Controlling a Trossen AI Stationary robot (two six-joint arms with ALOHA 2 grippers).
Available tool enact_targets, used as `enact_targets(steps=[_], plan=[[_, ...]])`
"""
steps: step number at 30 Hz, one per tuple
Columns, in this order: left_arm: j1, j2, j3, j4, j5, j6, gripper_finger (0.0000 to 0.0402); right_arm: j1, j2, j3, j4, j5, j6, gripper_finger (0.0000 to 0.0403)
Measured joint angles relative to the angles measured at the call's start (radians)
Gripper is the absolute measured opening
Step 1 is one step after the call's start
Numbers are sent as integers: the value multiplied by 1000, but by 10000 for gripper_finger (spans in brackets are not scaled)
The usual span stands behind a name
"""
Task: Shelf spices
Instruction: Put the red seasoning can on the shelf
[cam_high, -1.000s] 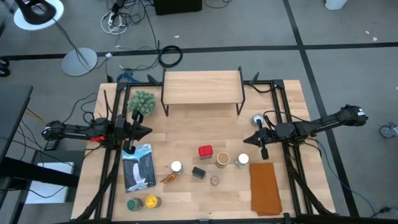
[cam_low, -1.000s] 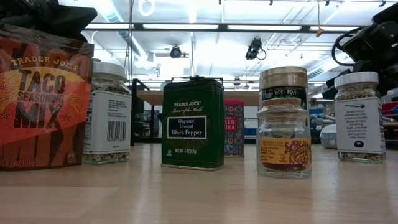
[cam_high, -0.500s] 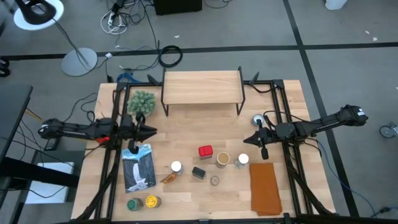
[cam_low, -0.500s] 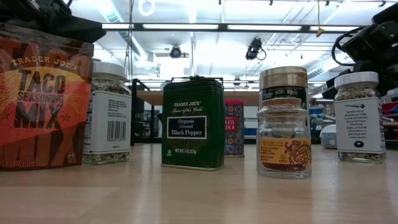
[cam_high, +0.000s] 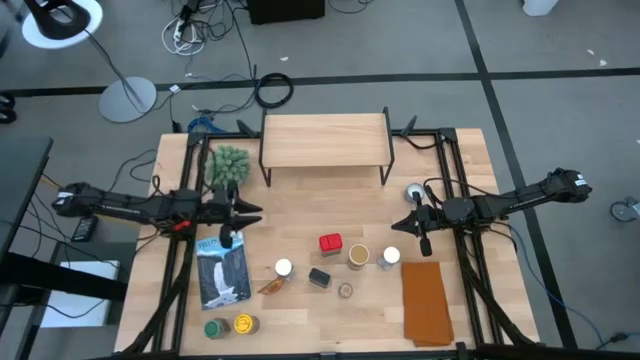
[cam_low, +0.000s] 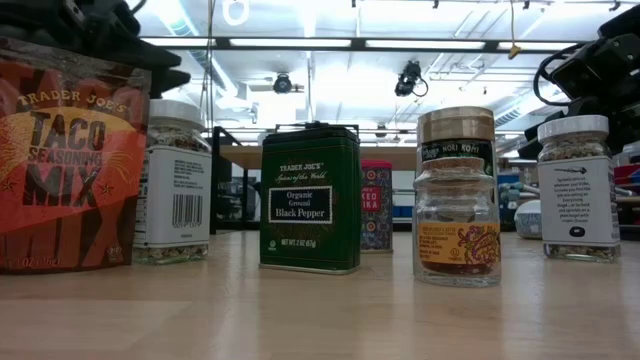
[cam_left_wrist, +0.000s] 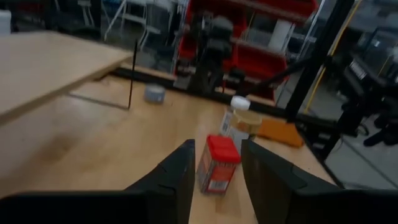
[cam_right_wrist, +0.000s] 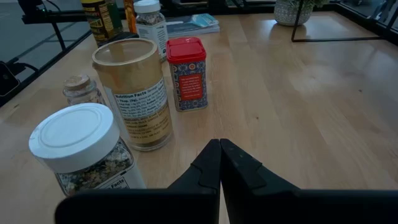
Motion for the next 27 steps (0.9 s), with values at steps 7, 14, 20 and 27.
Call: enact_targets(steps=[7,14,20,27], plan=[[0,164,131,-152,-4,-24,138,0,0,0,0,0,0,8],[0,355,266,-227,9,37,138,0,0,0,0,0,0,8],[0,513,342,-243,51,108,149,0,0,0,0,0,0,8],[0,686,405,-242,38,109,222,0,0,0,1,0,0,8]])
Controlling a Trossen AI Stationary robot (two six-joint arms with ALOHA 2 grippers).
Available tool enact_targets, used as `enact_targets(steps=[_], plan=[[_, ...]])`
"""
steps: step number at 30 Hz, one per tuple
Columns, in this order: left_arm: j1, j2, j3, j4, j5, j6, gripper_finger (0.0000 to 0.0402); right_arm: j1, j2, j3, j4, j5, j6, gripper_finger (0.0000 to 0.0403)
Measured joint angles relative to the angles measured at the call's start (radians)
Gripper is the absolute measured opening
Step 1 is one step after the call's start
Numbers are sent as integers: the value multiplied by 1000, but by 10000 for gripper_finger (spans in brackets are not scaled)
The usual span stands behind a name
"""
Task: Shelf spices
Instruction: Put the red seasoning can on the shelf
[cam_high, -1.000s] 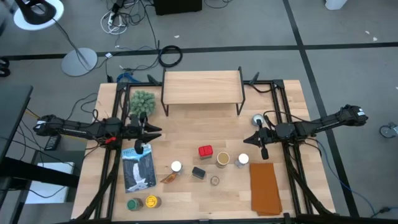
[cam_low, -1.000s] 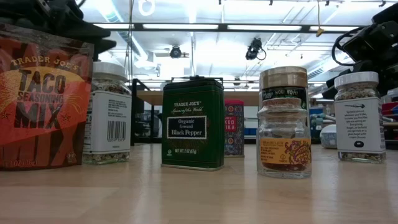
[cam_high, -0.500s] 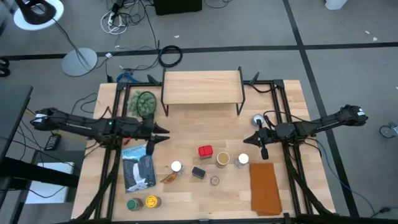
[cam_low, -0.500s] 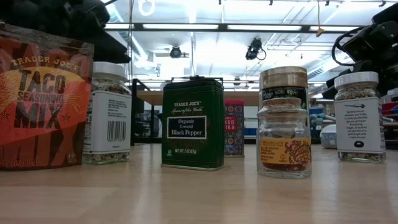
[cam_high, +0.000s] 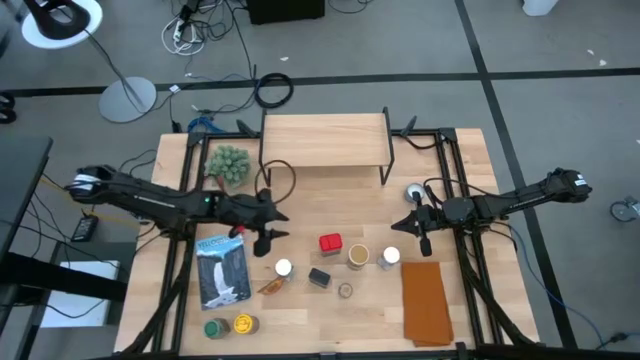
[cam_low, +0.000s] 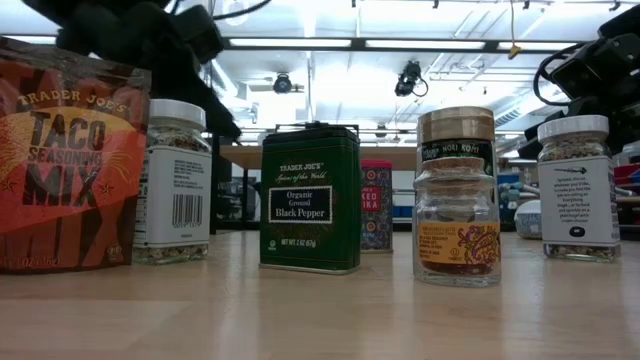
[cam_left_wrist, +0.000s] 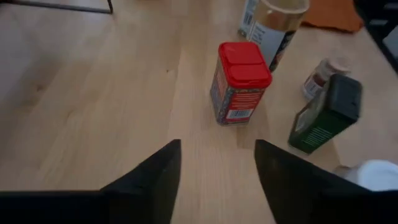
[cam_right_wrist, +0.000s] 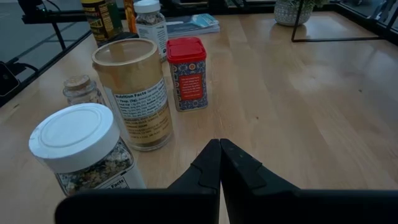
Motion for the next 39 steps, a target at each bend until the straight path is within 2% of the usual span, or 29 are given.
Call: enact_targets(steps=[5,9,21,27,39], plan=[[0,100,67,4,2,3,285,0,0,0,5,0,0,8],[0,168,129,7,11,-21,309,0,0,0,7,0,0,8],[-42,394,334,-4,19,-21,311,0,0,0,14,0,0,8],[-44,509,430,-71,18,-20,311,0,0,0,22,0,0,8],[-49,635,513,-85,-14,-15,312,0,0,0,22,0,0,8]])
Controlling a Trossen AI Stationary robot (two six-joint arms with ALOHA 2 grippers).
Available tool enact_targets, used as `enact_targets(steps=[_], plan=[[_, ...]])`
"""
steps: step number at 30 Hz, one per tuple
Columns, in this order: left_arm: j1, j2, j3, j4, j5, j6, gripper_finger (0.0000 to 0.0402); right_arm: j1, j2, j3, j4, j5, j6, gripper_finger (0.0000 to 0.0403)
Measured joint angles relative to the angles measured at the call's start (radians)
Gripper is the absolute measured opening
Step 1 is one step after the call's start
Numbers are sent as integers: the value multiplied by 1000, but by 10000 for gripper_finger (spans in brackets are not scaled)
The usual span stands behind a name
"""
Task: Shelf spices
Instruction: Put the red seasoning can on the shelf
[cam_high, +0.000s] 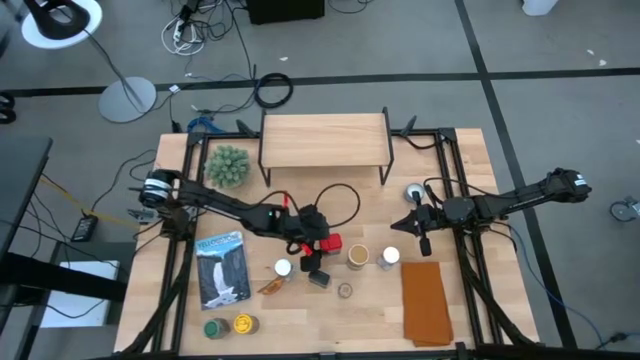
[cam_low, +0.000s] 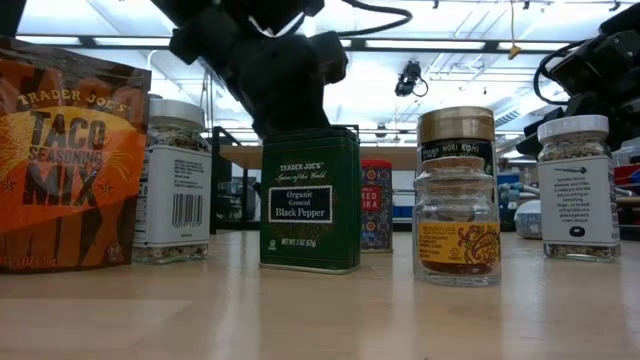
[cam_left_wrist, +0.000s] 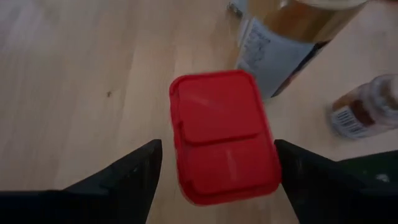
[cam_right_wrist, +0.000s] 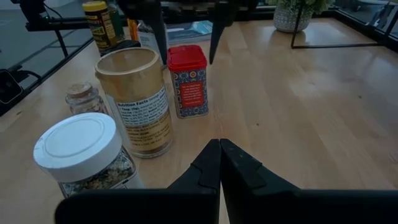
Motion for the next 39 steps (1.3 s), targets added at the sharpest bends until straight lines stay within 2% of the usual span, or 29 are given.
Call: enact_targets(steps=[6,15,18,22,26,32,39], plan=[[0,7,4,6,-23,-2,296,0,0,0,2,0,0,8],[2,8,4,6,-27,-3,218,0,-1,0,8,0,0,8],[5,4,3,1,-27,-5,215,0,-1,0,8,0,0,8],[5,-12,5,-6,-27,0,236,0,-1,0,9,0,0,8],[7,-28,71,-139,-27,47,244,0,-1,0,13,0,0,8],[23,-32,219,-372,-29,131,227,0,-1,0,21,0,0,8],[75,-76,303,-480,-46,213,229,0,-1,0,29,0,0,8]])
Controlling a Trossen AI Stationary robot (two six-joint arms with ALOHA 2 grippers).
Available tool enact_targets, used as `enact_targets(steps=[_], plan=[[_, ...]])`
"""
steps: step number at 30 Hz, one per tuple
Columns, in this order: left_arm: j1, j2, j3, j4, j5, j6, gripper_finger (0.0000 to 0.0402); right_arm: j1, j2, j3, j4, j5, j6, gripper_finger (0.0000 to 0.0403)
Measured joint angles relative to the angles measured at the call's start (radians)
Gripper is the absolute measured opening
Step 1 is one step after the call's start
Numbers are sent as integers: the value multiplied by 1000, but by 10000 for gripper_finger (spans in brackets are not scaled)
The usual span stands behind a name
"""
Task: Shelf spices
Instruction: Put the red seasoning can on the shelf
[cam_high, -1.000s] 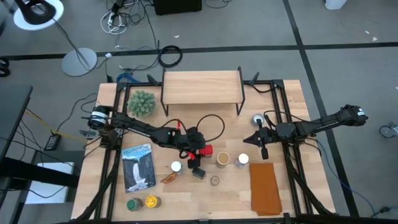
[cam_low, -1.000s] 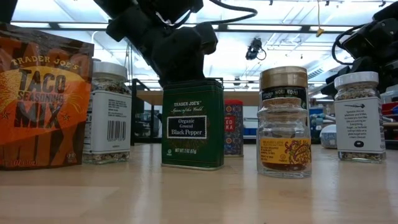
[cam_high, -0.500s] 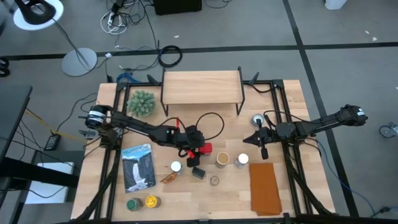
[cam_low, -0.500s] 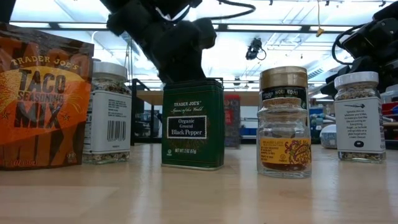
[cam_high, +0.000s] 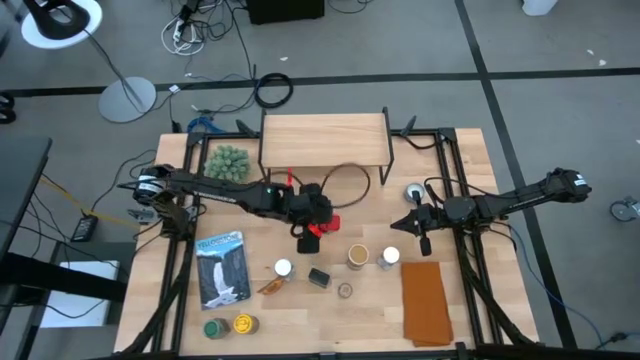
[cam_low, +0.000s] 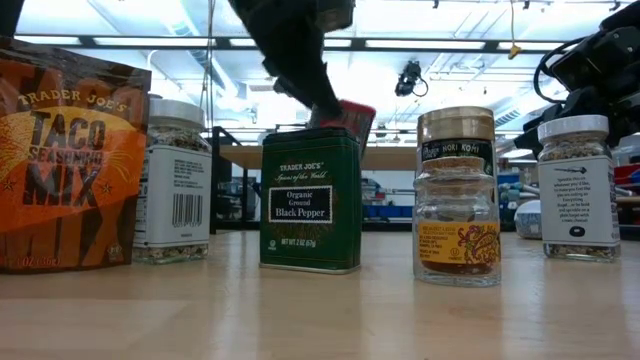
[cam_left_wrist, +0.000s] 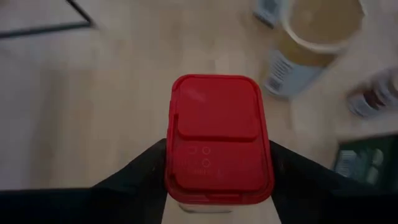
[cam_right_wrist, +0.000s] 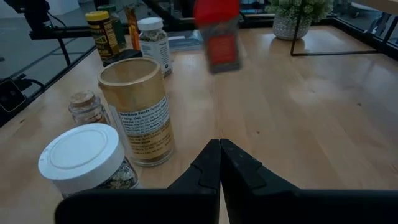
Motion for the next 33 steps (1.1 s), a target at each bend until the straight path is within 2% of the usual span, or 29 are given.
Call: enact_targets(steps=[8,15,23,33], plan=[[111,-201,-5,-68,-5,51,229,0,0,0,17,0,0,8],[237,-393,-44,-125,2,157,229,0,0,0,23,0,0,8],[436,-425,-79,-161,84,228,230,0,0,0,28,0,0,8],[708,-404,-130,-41,349,265,230,0,0,0,35,0,0,8]])
